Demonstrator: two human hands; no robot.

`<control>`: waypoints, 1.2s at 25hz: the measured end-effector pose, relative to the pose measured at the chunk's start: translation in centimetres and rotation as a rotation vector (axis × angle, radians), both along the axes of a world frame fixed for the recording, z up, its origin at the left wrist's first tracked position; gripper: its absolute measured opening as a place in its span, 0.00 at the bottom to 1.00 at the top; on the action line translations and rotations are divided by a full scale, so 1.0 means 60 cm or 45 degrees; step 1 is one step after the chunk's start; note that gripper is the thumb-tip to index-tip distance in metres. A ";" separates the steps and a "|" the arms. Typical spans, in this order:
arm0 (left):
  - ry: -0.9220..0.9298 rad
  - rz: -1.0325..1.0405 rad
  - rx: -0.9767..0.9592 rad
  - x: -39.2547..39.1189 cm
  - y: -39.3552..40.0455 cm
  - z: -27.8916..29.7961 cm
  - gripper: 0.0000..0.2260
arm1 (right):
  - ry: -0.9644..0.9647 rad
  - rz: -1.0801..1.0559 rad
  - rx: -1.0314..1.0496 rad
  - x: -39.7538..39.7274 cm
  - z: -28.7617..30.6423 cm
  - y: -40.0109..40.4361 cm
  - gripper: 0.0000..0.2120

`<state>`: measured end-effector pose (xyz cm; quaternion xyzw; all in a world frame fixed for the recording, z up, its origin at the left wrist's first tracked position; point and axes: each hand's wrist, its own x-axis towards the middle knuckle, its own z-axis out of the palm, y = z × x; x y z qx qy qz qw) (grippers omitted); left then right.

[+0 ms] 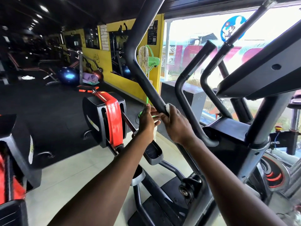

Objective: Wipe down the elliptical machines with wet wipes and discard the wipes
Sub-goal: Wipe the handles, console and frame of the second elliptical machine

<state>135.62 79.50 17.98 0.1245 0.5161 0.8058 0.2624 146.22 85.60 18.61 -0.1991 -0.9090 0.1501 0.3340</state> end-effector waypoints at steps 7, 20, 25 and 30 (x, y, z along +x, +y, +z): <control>0.047 0.046 0.136 -0.021 -0.010 0.039 0.06 | 0.058 0.075 0.025 -0.057 0.032 -0.010 0.20; 0.183 0.134 0.162 -0.079 -0.034 0.082 0.08 | -0.082 -0.023 0.284 -0.101 0.067 -0.035 0.37; 0.213 0.236 0.337 -0.103 -0.042 0.139 0.05 | -0.076 0.061 0.294 -0.181 0.153 -0.057 0.34; 0.210 0.307 0.429 -0.162 -0.041 0.190 0.10 | 0.017 0.059 -0.037 -0.270 0.226 -0.059 0.27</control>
